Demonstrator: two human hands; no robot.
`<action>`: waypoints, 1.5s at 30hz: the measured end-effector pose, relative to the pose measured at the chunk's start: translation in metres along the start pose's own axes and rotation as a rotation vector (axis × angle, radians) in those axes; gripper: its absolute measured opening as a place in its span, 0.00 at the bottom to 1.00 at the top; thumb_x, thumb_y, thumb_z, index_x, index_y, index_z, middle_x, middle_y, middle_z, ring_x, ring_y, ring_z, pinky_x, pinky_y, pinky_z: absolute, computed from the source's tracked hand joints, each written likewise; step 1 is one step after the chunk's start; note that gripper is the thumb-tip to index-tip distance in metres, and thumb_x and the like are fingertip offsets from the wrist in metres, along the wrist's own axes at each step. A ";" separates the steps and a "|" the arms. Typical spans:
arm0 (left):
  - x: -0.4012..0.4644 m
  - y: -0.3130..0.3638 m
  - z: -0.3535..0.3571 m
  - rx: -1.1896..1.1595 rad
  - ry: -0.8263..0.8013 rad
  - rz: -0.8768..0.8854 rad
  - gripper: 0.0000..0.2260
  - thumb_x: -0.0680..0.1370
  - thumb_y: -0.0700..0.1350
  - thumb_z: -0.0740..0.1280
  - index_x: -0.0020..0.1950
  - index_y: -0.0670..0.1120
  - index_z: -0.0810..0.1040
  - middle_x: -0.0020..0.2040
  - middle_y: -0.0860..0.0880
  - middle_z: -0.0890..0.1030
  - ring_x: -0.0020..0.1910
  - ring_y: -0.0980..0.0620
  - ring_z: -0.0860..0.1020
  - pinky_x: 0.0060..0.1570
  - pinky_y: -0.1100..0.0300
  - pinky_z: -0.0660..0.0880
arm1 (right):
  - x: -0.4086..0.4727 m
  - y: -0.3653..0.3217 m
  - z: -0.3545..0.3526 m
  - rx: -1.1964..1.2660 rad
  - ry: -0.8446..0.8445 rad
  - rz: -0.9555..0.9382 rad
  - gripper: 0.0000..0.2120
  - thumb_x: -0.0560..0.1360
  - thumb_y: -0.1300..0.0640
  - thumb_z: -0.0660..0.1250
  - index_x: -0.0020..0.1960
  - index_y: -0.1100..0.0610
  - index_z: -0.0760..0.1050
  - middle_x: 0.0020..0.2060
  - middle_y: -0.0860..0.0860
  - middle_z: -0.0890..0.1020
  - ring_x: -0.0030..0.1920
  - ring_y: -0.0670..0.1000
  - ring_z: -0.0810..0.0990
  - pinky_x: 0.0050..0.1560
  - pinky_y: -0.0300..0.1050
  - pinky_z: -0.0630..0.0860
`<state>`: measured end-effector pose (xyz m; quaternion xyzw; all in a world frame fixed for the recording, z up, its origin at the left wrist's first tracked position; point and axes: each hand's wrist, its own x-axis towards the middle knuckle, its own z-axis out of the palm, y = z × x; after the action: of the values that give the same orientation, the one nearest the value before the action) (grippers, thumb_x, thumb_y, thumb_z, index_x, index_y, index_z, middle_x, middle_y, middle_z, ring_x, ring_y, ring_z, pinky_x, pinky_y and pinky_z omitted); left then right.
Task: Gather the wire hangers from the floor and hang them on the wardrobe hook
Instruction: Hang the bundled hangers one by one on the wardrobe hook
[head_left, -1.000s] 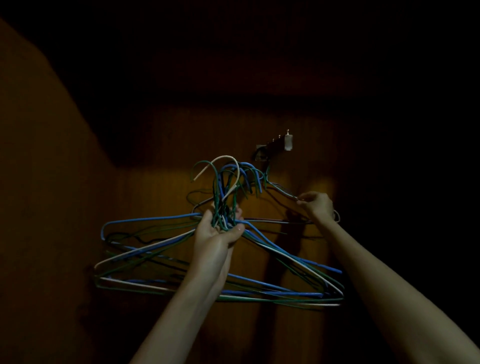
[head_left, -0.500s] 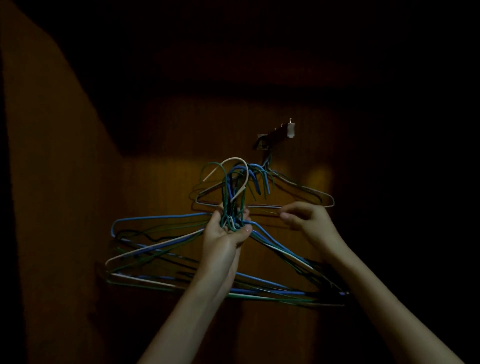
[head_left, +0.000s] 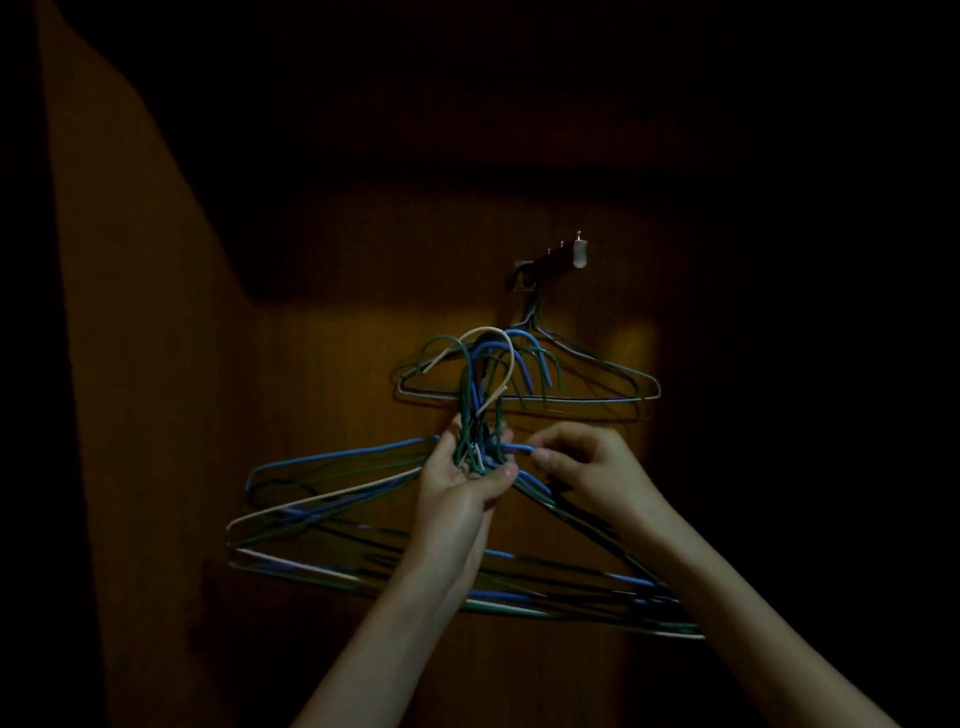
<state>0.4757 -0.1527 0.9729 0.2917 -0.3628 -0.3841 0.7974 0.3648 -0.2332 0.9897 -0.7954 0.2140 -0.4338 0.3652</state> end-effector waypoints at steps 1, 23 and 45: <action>-0.002 0.001 -0.002 -0.007 0.010 0.002 0.24 0.73 0.22 0.59 0.59 0.48 0.67 0.50 0.42 0.79 0.50 0.48 0.78 0.53 0.60 0.74 | -0.001 -0.001 0.000 -0.007 0.024 -0.004 0.11 0.76 0.64 0.64 0.41 0.50 0.76 0.35 0.49 0.78 0.36 0.45 0.75 0.34 0.32 0.74; -0.030 -0.007 -0.003 -0.085 0.036 -0.078 0.28 0.72 0.20 0.57 0.70 0.35 0.63 0.49 0.41 0.80 0.50 0.48 0.79 0.55 0.57 0.73 | -0.015 0.003 -0.006 0.150 0.042 0.161 0.07 0.77 0.59 0.63 0.53 0.52 0.78 0.33 0.47 0.79 0.28 0.40 0.74 0.28 0.33 0.63; -0.059 -0.005 -0.010 0.000 -0.021 -0.073 0.27 0.73 0.22 0.59 0.70 0.38 0.65 0.54 0.43 0.80 0.53 0.51 0.79 0.52 0.63 0.76 | -0.028 0.038 -0.015 -0.175 0.095 0.204 0.07 0.67 0.59 0.73 0.38 0.61 0.77 0.30 0.48 0.75 0.33 0.45 0.73 0.37 0.36 0.71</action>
<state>0.4558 -0.1048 0.9426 0.3007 -0.3601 -0.4162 0.7789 0.3364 -0.2451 0.9510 -0.7770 0.3478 -0.4113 0.3259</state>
